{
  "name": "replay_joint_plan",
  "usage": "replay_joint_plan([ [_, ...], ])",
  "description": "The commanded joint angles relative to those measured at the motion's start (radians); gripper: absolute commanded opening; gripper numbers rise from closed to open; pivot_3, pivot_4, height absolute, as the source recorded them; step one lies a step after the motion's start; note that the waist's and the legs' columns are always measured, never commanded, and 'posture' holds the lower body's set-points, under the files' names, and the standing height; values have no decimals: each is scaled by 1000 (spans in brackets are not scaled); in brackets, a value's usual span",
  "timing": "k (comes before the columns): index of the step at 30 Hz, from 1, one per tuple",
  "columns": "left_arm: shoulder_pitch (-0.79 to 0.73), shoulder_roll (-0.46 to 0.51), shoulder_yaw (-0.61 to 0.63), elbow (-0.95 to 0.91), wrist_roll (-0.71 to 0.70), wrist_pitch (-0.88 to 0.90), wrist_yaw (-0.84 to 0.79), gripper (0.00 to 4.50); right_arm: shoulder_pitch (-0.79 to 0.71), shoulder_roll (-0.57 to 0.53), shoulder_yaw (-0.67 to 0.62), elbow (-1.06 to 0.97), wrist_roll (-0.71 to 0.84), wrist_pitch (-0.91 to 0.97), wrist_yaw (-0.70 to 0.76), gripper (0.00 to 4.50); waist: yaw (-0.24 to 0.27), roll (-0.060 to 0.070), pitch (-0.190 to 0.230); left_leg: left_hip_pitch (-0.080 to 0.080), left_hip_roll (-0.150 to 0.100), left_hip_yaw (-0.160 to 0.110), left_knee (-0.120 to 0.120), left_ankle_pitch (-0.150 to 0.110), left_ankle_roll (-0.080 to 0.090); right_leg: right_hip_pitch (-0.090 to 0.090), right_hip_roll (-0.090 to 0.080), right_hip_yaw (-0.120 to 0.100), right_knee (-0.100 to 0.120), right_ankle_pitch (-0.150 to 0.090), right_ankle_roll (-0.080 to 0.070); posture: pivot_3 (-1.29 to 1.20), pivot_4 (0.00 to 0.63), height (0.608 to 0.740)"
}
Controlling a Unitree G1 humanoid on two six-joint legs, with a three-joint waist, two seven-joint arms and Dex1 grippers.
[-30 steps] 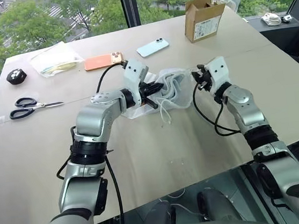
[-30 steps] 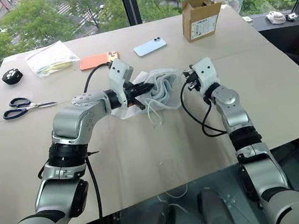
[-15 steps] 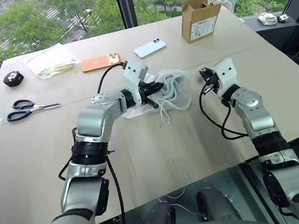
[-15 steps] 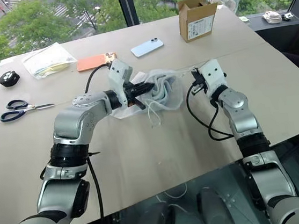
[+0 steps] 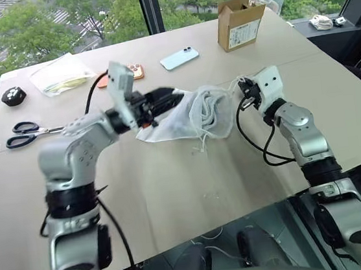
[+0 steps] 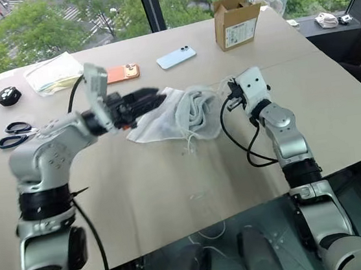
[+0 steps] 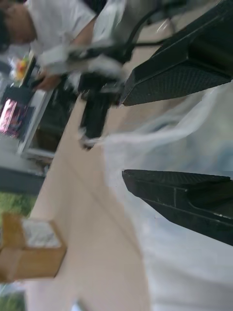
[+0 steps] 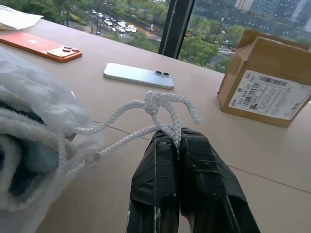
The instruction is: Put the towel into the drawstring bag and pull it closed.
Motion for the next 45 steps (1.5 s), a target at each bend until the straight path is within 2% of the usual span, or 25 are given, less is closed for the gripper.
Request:
replay_joint_plan([
  [1, 72, 59, -57, -100, 8, -9, -43, 2104, -24, 8, -2, -42, 3, -8, -5, 0, 2, 0, 0, 0, 0, -1, 0, 0, 0, 0, 0, -1, 0, 0, 0, 0, 150, 740],
  [4, 141, 84, -131, -165, 33, -33, -57, 2104, -28, 14, 2, -41, 2, -7, 0, 0, 4, 1, 0, 0, 0, -2, 0, 0, 0, 1, 0, -1, 0, 0, 0, 0, 150, 740],
  [9, 175, 7, -190, -163, 43, -6, 38, 2104, -28, 18, 2, -45, 6, -2, 3, 0, 3, 1, 0, 0, 0, -1, 0, 0, 0, 1, 0, -1, 0, 0, 0, 0, 150, 740],
  [13, 182, -30, -244, -129, 123, -54, 109, 2104, -28, 20, 2, -52, 7, 2, 4, 0, 1, 1, 0, 1, 0, 0, 0, 0, 0, 1, 0, 0, 1, 0, 0, 0, 150, 740],
  [19, 183, -152, -253, -81, 160, -92, 202, 2104, -22, 20, 1, -58, 7, 6, 8, 0, 4, 1, 0, 1, 0, 0, 0, 0, 0, 1, 0, 0, 0, 0, 0, 0, 150, 740],
  [29, 197, -241, -271, -64, 185, -93, 273, 2104, -12, 19, 2, -66, 6, 12, 10, 0, 4, 1, 0, 1, 0, 0, 0, 0, 0, 1, 0, 0, 1, 0, 0, 0, 150, 740],
  [32, 210, -262, -255, -67, 193, -92, 311, 1429, -9, 19, 1, -70, 6, 13, 7, 0, 5, 1, 0, 1, 0, 0, 0, 0, 0, 1, 0, 0, 1, 0, 0, 0, 150, 740],
  [35, 230, -264, -232, -73, 220, -102, 364, 37, -6, 16, -2, -72, 1, 14, 1, 0, 2, 1, 0, 1, 0, 0, 0, 0, 0, 1, 0, 0, 1, 0, 0, 0, 150, 740],
  [40, 272, -332, -162, -104, 286, -129, 553, 37, -1, 5, -8, -64, -33, 17, -43, 0, 6, 1, 0, 1, 0, 0, 0, 0, 0, 1, 0, 0, 1, 0, 0, 0, 150, 740],
  [42, 289, -372, -104, -110, 344, -183, 670, 37, -15, 7, -48, -31, -57, 25, -137, 0, 10, 1, 0, 1, 0, 1, 1, 0, 0, 1, 0, 0, 1, 0, 0, 0, 150, 740],
  [45, 301, -322, -113, -103, 520, -319, 777, 37, -33, 2, -95, 8, -75, 34, -239, 0, 15, 0, -1, 1, 0, 1, 0, 0, 0, 1, 0, 0, 1, 0, 0, 0, 150, 740],
])
